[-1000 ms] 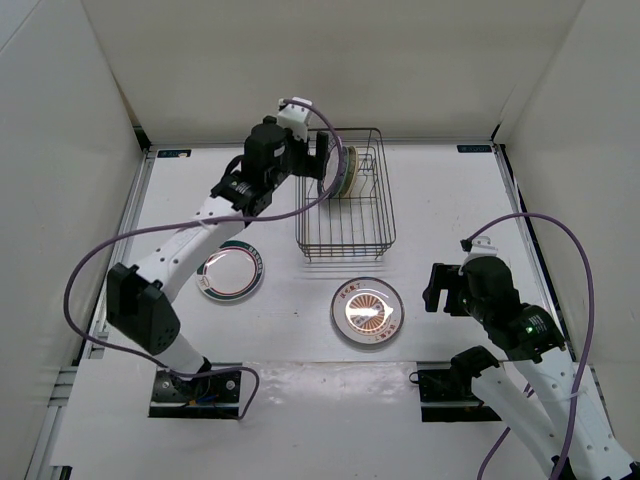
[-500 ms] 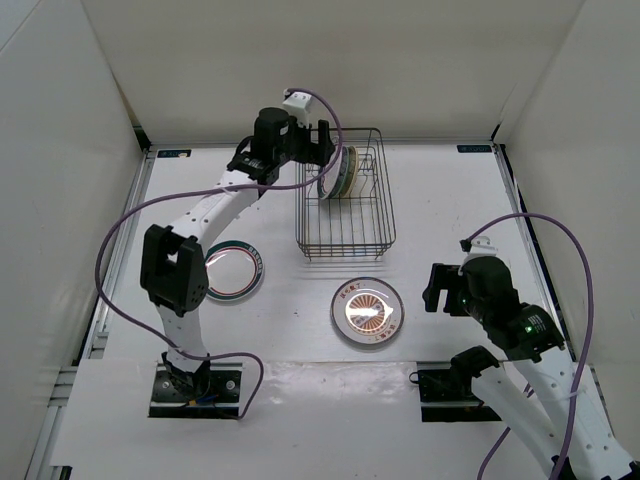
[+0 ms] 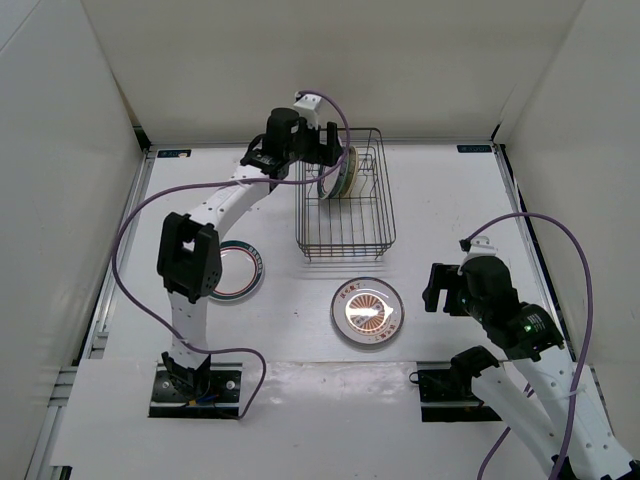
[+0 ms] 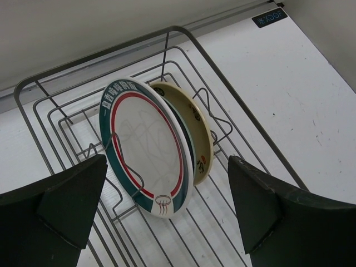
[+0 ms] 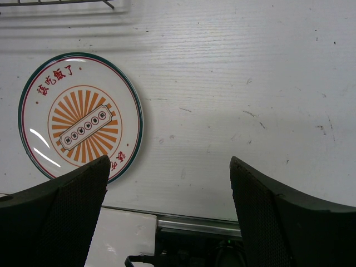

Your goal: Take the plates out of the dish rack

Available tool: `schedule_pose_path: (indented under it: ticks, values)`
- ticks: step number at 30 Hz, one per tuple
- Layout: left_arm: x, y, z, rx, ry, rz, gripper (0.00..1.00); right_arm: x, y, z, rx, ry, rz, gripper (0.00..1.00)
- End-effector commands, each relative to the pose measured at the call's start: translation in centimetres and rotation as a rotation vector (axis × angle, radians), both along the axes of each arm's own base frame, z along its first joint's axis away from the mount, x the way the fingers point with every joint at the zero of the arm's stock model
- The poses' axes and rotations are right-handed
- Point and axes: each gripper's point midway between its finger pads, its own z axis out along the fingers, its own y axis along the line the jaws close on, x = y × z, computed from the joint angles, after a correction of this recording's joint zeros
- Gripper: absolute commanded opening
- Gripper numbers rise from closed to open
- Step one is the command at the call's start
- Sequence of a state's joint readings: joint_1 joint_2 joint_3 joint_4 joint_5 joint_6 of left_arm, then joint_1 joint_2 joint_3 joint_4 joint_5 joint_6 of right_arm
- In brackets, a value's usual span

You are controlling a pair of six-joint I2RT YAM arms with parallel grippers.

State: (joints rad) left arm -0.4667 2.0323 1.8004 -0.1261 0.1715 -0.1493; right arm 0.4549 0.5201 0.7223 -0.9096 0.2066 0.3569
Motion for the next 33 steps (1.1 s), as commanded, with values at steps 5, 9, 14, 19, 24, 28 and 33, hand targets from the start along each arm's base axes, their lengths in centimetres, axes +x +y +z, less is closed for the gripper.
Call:
schedule_pose_path:
  ticks: [5,9,14,19,24,28,33]
  values:
    - [0.5,-0.4,1.4,-0.012,-0.036,-0.011,1.0,0.6,0.1,0.5,-0.004,-0.036,0.01,0.89]
    - [0.5,-0.5,0.6,-0.009,-0.02,-0.013,1.0,0.6,0.1,0.5,-0.003,-0.033,0.008,0.89]
    - [0.6,-0.5,-0.3,-0.005,-0.008,-0.019,1.0,0.6,0.2,0.5,-0.001,-0.036,0.011,0.89]
    - [0.5,-0.6,-0.7,-0.003,0.0,-0.023,1.0,0.5,0.2,0.5,-0.003,-0.033,0.012,0.89]
    - [0.6,-0.8,-0.5,-0.007,-0.005,-0.028,1.0,0.5,0.2,0.5,-0.005,-0.032,0.012,0.89]
    - [0.7,-0.9,-0.8,-0.008,-0.001,-0.032,0.99,0.6,0.1,0.5,-0.003,-0.035,0.007,0.89]
    - [0.7,-1.3,-1.4,-0.013,0.01,-0.046,0.94,0.6,0.1,0.5,-0.004,-0.036,0.007,0.89]
